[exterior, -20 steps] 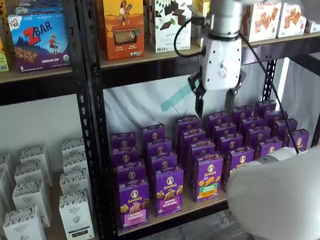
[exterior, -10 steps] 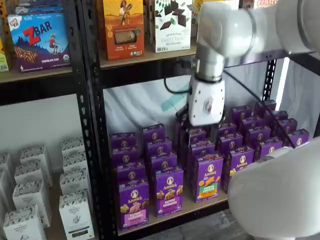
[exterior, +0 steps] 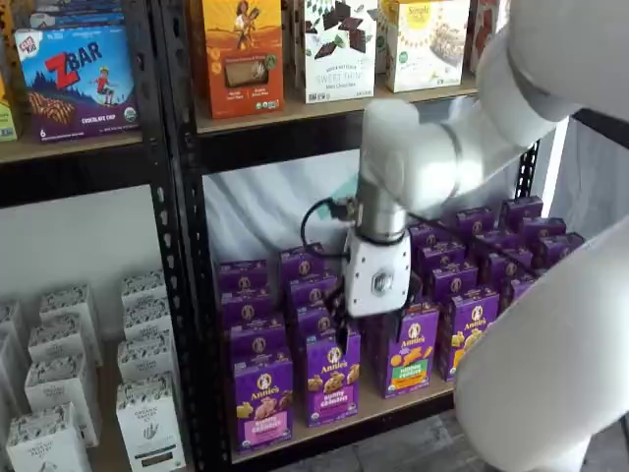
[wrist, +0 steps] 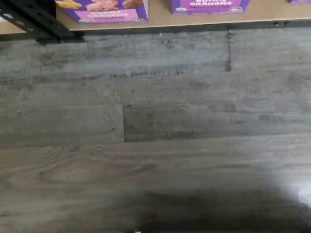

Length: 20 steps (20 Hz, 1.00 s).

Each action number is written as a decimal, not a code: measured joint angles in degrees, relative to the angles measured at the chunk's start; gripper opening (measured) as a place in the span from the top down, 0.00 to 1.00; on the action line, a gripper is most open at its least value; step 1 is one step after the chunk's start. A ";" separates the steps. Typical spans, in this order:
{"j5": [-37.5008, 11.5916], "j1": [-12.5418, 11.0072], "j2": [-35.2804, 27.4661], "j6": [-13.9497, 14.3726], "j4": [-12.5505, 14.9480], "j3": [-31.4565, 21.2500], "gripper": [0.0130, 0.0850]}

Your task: Pick up the purple box with a pink patch in the middle, on the bottom shelf, the first box from the left

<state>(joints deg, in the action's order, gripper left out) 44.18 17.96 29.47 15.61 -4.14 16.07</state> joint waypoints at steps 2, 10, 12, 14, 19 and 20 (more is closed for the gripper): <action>-5.12 1.16 -4.64 0.83 -0.04 -0.35 0.00; -22.94 4.57 -21.98 6.68 3.53 0.79 0.00; -23.91 5.14 -25.57 8.96 5.35 2.35 0.00; -25.57 5.63 -28.50 10.72 6.71 3.53 0.00; -28.75 6.75 -36.92 14.21 9.19 8.39 0.00; -29.46 6.86 -38.75 14.74 9.61 9.62 0.00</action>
<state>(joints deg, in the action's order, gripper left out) 14.72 24.82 -9.28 30.35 5.46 25.69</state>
